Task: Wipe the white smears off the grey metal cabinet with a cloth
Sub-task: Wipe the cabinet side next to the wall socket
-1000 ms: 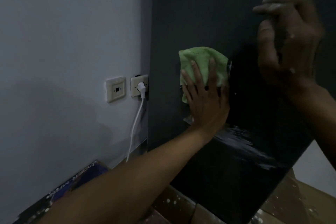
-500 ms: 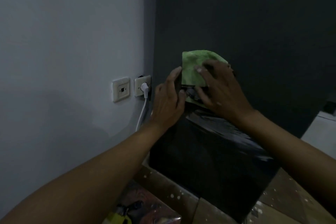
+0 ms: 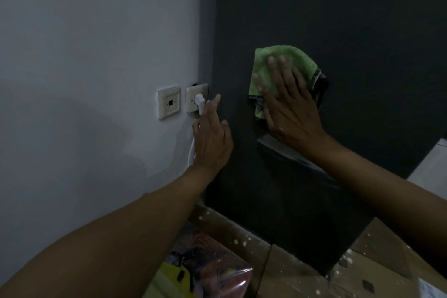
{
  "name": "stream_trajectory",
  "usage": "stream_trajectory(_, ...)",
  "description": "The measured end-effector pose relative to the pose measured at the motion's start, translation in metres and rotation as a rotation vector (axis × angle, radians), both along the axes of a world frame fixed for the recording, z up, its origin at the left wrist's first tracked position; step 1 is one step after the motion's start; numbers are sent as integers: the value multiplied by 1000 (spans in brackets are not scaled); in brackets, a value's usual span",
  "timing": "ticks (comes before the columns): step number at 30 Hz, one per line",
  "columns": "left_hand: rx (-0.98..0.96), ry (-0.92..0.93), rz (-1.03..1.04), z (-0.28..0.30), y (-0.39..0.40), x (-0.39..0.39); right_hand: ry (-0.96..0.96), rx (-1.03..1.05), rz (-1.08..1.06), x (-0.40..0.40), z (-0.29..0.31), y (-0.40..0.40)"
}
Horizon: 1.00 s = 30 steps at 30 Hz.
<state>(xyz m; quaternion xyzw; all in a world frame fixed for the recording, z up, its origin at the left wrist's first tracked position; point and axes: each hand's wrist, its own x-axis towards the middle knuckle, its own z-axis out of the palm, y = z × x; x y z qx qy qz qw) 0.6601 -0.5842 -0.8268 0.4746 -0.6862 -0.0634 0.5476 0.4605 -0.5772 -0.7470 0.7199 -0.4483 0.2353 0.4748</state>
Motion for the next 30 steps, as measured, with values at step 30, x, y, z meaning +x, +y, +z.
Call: stream_trajectory(30, 46, 86, 45, -18, -1, 13, -28, -33, 45, -39, 30, 34)
